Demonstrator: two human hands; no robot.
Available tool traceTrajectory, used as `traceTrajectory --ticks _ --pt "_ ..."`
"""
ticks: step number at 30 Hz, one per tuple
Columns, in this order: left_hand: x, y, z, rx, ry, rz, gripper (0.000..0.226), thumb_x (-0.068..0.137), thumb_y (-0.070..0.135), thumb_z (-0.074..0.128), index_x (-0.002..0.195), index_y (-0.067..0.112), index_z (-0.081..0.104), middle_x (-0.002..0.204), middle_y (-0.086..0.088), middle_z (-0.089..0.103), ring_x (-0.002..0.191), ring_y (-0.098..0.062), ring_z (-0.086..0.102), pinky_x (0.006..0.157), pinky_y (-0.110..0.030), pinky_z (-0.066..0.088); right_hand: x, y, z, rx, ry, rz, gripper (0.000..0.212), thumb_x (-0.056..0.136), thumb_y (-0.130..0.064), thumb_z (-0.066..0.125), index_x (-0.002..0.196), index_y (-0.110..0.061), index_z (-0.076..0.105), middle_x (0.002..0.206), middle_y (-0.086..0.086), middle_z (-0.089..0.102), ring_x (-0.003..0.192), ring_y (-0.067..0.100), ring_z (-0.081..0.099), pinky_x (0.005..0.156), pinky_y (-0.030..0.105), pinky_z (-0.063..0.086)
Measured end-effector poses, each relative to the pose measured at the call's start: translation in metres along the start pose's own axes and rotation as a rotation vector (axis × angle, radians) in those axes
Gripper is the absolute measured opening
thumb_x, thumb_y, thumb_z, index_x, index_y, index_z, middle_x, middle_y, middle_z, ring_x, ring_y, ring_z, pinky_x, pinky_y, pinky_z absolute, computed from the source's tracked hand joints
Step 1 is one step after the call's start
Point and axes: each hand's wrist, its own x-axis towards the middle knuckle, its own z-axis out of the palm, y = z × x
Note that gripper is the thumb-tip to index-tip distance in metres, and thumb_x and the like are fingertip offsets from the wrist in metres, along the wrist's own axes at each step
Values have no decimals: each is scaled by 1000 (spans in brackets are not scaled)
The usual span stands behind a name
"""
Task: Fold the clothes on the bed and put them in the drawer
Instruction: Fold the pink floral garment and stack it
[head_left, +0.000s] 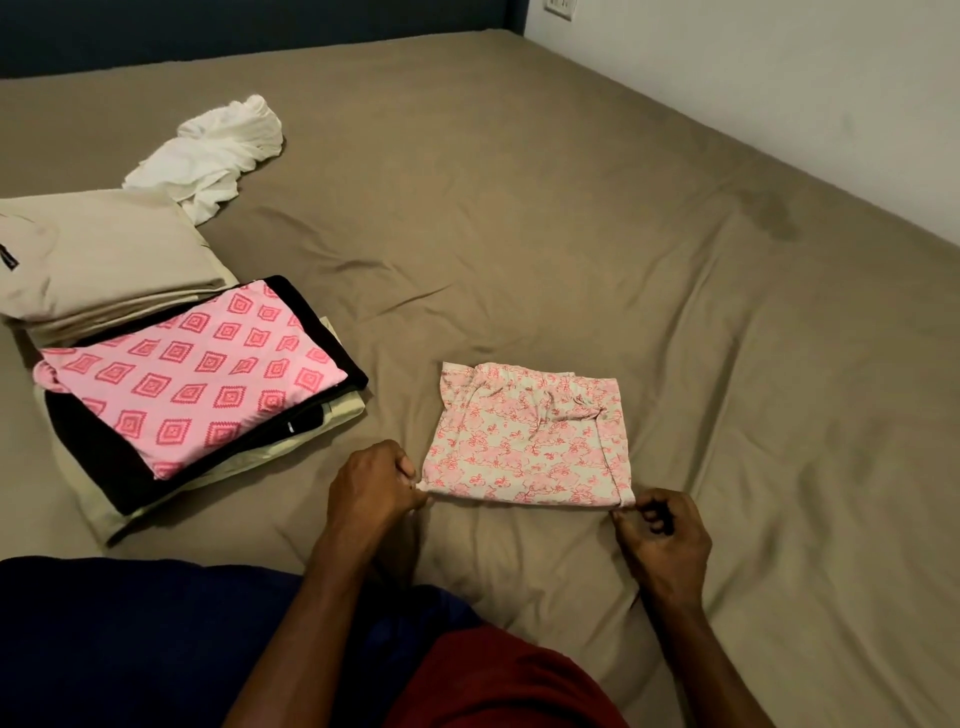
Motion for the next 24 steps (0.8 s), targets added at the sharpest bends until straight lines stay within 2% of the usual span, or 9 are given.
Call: traceTrajectory --ticks 4,7,10,12,15,18,20,22,24 --pt "6 -2 -1 -7 -51 -6 33 58 38 98 70 25 70 67 12 69 66 -6 66 59 -26 50 2 4 2 -15 24 -18 23 78 1 83 91 -13 72 92 -2 66 80 12 64 71 32 55" --pt "4 0 -2 -24 -38 23 23 66 28 95 64 25 72 59 12 68 59 -4 66 60 -29 56 3 6 4 14 63 40 16 84 3 77 92 -11 75 93 1 67 80 12 64 72 40 54" --pt "4 -2 -4 -80 -21 3 22 69 21 93 64 23 72 53 11 67 51 -2 66 56 -25 53 1 2 5 22 79 53 18 83 3 77 89 -12 71 90 1 66 76 14 62 69 43 53" --pt "5 -3 -3 -65 -29 23 21 70 20 92 64 23 72 53 12 67 51 -1 65 57 -25 52 0 -2 4 16 64 33 24 79 -2 81 87 -16 65 88 -2 64 76 15 60 66 40 53" --pt "5 -1 0 -3 -39 55 20 70 24 91 64 24 72 56 12 67 56 -1 64 58 -25 52 0 -2 6 -88 -6 -78 32 73 -12 89 86 -18 60 88 -5 59 83 17 59 70 31 50" --pt "6 -1 3 26 -37 66 19 70 27 90 65 24 72 60 13 67 62 -4 64 57 -23 47 0 0 9 -106 23 -81 28 75 -2 86 86 -16 65 89 -3 60 85 14 60 73 31 53" --pt "7 -2 4 23 -32 62 19 70 26 90 64 24 72 60 13 67 62 -5 64 57 -23 45 1 1 11 -102 48 -62 24 78 3 82 87 -14 67 89 -1 61 83 14 61 73 25 52" --pt "7 -4 4 23 -23 64 19 70 26 89 64 24 71 59 13 67 62 -6 64 57 -23 45 1 0 12 -90 50 -45 23 81 3 79 88 -14 67 90 0 61 82 16 61 72 22 51" --pt "7 -5 5 44 0 61 20 70 26 88 64 24 69 61 13 65 63 -6 63 57 -24 43 2 -1 8 -56 49 -9 22 83 3 77 87 -15 66 89 1 61 79 15 61 68 24 51"
